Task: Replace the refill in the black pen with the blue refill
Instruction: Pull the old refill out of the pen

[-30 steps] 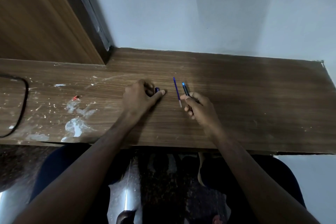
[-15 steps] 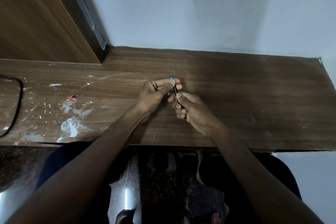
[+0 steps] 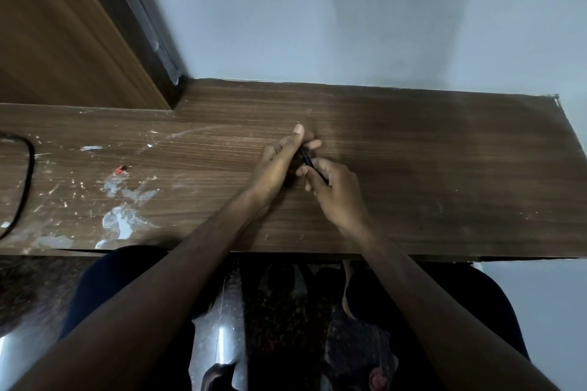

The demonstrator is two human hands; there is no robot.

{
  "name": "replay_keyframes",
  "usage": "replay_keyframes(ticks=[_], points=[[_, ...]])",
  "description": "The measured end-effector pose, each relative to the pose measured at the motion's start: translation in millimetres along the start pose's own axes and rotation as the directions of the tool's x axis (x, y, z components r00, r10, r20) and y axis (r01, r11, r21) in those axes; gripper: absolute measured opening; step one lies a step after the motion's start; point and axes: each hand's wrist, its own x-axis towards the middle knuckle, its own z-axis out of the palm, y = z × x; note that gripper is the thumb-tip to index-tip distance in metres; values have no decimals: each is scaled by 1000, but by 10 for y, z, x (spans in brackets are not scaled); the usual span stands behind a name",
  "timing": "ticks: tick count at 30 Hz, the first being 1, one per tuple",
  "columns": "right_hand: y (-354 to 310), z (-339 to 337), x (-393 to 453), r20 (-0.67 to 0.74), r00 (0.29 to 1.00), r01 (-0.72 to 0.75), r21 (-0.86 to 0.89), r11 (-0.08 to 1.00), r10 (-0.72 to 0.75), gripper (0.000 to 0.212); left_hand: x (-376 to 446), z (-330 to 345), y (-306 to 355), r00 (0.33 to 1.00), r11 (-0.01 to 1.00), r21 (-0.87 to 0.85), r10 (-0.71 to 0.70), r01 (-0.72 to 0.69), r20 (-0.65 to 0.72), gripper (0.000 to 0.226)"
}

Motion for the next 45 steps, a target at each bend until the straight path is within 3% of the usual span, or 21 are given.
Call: replay_keyframes(ticks=[3,6,9,12,14,16,19,25,27,29,30,33,38,42,45], points=[[25,-46,54,-24,999,-31,64,997,32,21,8,28,14,994,989,-137,66,-53,93,39],[36,-28,64,-19,999,-38,102,994,40,21,-12,13,-7,995,980,-169,102,-102,-12,28],[43,43,19,0,1000,-9,111,994,9,20,-11,-35,17,983,992,-92,69,-86,-173,13],[14,100,-35,25,999,42,91,995,-44,20,7,-84,39,958,998,66,35,-17,-284,44],[10,98,-33,20,999,49,65,997,-51,20,-5,-64,46,990,998,62,41,-32,-139,57],[24,60,3,1,1000,1,70,998,-1,21,-10,-19,65,997,997,-20,72,-72,33,41],[45,5,50,-14,998,-52,96,994,54,20,-2,-29,87,992,990,-117,90,-79,90,36],[16,65,-31,-5,997,79,8,997,-79,19,3,-98,58,972,995,-61,65,-81,-228,30],[3,80,-55,17,996,87,-4,996,-86,19,12,-103,76,953,1000,9,8,-6,-304,45],[4,79,-50,11,998,60,-8,998,-60,20,9,-114,88,973,997,75,2,15,-230,63],[7,71,-35,0,999,34,-8,999,-34,21,6,-119,91,989,997,80,22,-10,-145,61],[26,24,34,-30,999,-32,33,999,33,21,-2,-130,87,995,995,-19,95,-94,43,30],[13,114,-5,30,1000,8,39,999,-9,20,22,-236,50,976,983,33,183,-181,-116,32],[40,92,19,31,999,-42,86,995,40,20,44,-279,87,992,994,19,108,-109,59,42],[55,72,32,33,998,-54,124,991,50,20,36,-247,61,984,995,10,98,-101,149,34]])
